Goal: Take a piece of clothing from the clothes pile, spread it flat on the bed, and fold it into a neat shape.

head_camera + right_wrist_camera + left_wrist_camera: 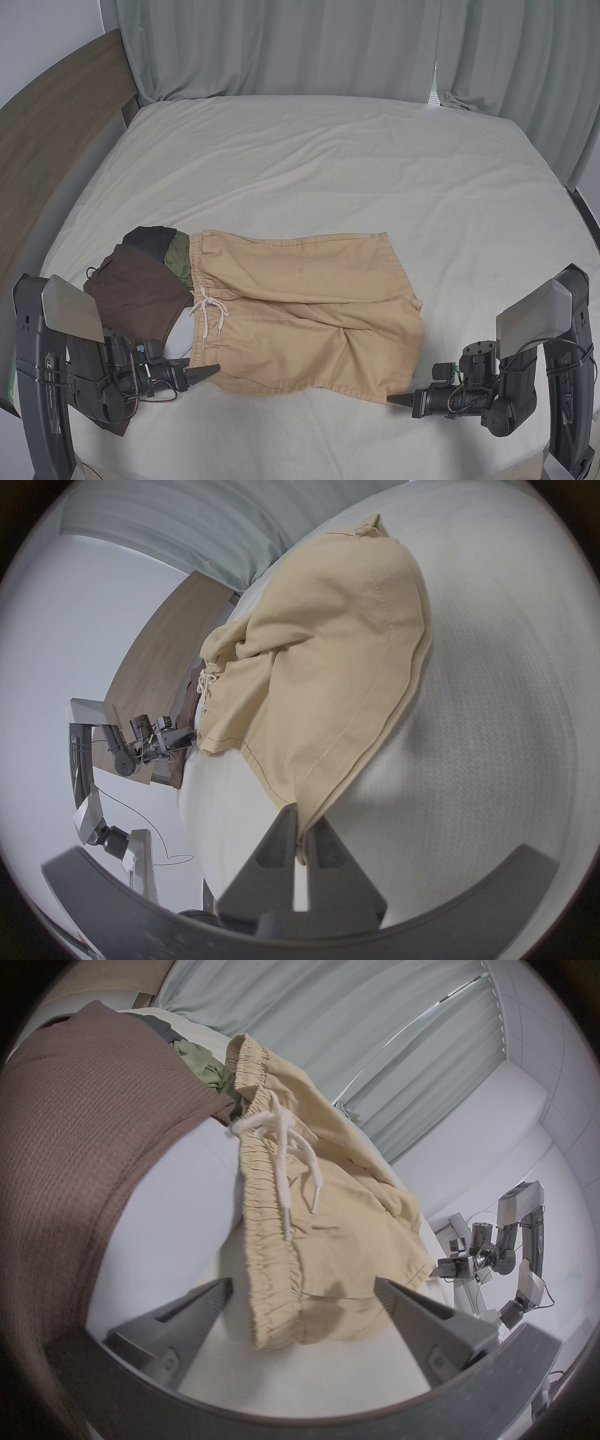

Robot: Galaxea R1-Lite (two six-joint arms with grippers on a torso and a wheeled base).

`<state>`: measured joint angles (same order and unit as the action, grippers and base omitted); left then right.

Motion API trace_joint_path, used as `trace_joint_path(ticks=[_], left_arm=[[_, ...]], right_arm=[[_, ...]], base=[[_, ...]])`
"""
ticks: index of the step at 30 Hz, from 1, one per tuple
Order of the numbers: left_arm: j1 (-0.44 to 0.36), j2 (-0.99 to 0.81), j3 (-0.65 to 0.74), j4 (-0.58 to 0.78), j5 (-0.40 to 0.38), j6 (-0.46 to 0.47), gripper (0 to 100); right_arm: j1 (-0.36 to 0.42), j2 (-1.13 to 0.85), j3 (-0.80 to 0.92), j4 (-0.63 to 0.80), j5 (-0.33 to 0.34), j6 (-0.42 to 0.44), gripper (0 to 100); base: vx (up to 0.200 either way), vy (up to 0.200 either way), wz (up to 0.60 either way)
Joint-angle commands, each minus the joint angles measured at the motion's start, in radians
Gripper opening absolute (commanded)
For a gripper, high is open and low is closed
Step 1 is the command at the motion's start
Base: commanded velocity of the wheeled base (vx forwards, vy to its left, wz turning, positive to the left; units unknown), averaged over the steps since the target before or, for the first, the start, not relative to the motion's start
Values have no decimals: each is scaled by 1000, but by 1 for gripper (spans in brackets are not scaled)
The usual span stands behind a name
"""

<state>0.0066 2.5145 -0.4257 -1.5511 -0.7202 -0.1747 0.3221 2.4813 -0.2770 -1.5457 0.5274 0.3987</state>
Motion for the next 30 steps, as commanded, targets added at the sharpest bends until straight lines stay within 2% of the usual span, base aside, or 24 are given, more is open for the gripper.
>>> trace_joint_path(ticks=[1, 6, 12, 15, 24, 26, 30], left_arm=[[3, 15, -15, 2, 5, 0, 0], [3, 21, -18, 2, 5, 1, 0], [9, 20, -8, 0, 2, 21, 0], [27, 10, 5, 0, -5, 63, 0], [81, -20, 74, 0, -54, 101, 0], [95, -42, 122, 0, -82, 101, 0], [104, -57, 185, -1, -90, 130, 0]], right_arm=[[-2, -5, 1, -2, 0, 0, 0], [-5, -10, 22, -2, 0, -4, 0], [-49, -7, 61, 1, -1, -90, 0], [-78, -19, 94, -1, 0, -118, 0], [-86, -101, 183, 3, 2, -118, 0], [-95, -107, 206, 3, 5, -118, 0], [-100, -105, 222, 3, 6, -118, 0]], base=[[0, 0, 0], [0, 0, 0], [0, 0, 0], [0, 0, 0], [0, 0, 0], [0, 0, 0], [0, 0, 0]])
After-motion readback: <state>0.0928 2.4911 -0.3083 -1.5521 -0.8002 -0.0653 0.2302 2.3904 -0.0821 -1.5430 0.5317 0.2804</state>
